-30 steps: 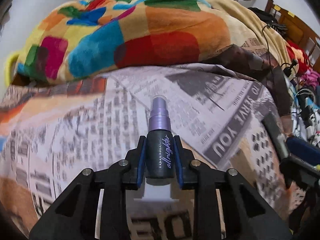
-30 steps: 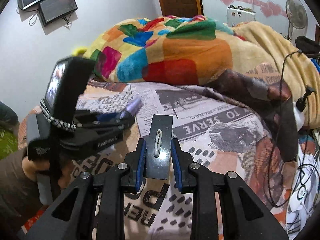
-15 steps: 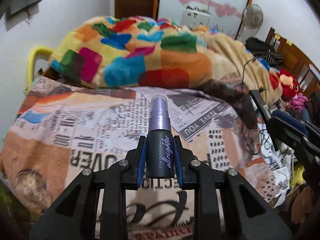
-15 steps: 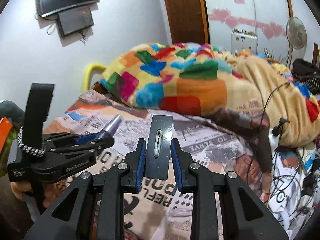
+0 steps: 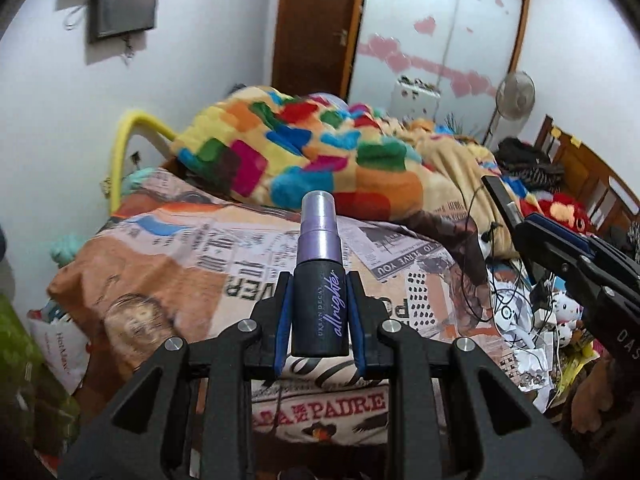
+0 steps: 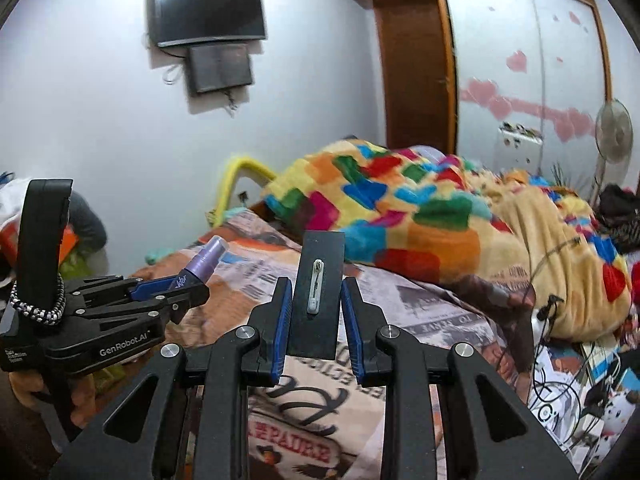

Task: Collect trash
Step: 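Carry the spray bottle and black tag with both tools over the white bin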

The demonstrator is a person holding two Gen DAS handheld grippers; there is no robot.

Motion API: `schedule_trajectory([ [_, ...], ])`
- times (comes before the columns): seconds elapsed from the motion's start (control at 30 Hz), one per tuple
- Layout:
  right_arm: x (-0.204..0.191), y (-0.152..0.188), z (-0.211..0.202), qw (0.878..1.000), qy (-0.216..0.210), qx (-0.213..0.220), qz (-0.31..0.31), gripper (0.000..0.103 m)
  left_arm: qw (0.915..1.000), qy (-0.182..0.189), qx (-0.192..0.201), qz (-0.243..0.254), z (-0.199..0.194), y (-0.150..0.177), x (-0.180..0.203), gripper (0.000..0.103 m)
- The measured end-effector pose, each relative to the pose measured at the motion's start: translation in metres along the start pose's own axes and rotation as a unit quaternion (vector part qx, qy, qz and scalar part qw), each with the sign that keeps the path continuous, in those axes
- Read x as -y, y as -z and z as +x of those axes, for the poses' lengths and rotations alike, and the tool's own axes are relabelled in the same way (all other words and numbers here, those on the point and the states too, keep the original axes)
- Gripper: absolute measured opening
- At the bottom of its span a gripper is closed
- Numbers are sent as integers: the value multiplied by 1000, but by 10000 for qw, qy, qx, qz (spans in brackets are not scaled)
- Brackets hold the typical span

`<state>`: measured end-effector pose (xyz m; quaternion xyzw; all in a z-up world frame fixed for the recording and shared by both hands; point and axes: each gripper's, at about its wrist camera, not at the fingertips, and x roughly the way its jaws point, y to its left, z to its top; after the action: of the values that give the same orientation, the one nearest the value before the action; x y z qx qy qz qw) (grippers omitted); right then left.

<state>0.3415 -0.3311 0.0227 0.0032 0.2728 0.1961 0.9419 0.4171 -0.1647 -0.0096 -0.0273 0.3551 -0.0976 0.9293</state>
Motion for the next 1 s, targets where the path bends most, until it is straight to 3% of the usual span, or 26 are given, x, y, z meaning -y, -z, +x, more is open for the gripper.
schedule_trajectory([
  [0.3,-82,6,-15,9974,-607,27,-381,23,9969,-465,465,-435,-100,37,-59,25],
  [0.57,-154,23,-12,9898,-1163,-154,-811,23,9880,-1044,677,-914,-173,87,-124,25],
  [0.83,-230,42,-3,9775,-1680,-376,-1219,23,9742,-1526,631,-1536,-215,144,-195,25],
  [1.0,-272,59,10,9671,-2028,-644,-1395,23,9629,-1800,405,-1969,-225,185,-239,25],
])
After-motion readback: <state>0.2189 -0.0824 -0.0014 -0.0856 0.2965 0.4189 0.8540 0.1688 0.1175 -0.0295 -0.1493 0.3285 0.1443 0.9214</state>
